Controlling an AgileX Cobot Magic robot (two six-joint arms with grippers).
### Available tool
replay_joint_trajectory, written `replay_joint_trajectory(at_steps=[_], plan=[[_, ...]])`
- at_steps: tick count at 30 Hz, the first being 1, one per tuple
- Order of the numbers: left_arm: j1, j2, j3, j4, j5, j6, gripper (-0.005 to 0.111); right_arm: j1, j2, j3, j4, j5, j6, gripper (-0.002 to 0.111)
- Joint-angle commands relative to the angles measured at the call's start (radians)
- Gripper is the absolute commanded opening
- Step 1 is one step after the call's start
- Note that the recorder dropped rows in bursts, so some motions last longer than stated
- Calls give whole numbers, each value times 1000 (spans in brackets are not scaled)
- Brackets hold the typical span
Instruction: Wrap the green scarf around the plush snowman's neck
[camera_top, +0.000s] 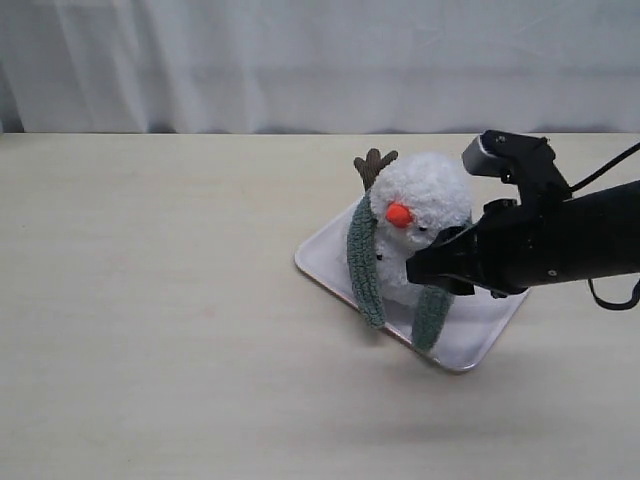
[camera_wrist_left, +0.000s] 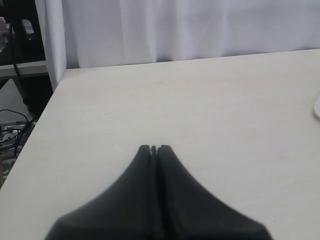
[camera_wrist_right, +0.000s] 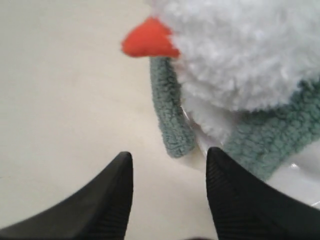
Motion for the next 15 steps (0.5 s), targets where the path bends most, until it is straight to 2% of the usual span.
replay_joint_trajectory(at_steps=[1,8,15], plan=[[-7,-3,3,-3,-12,4,0,-2,-126,-1,5,75,-14,45],[-7,-3,3,-3,-12,4,0,-2,-449,-1,5,138,-12,45],[-7,-3,3,-3,-12,4,0,-2,-802,-1,5,57,-20,45]])
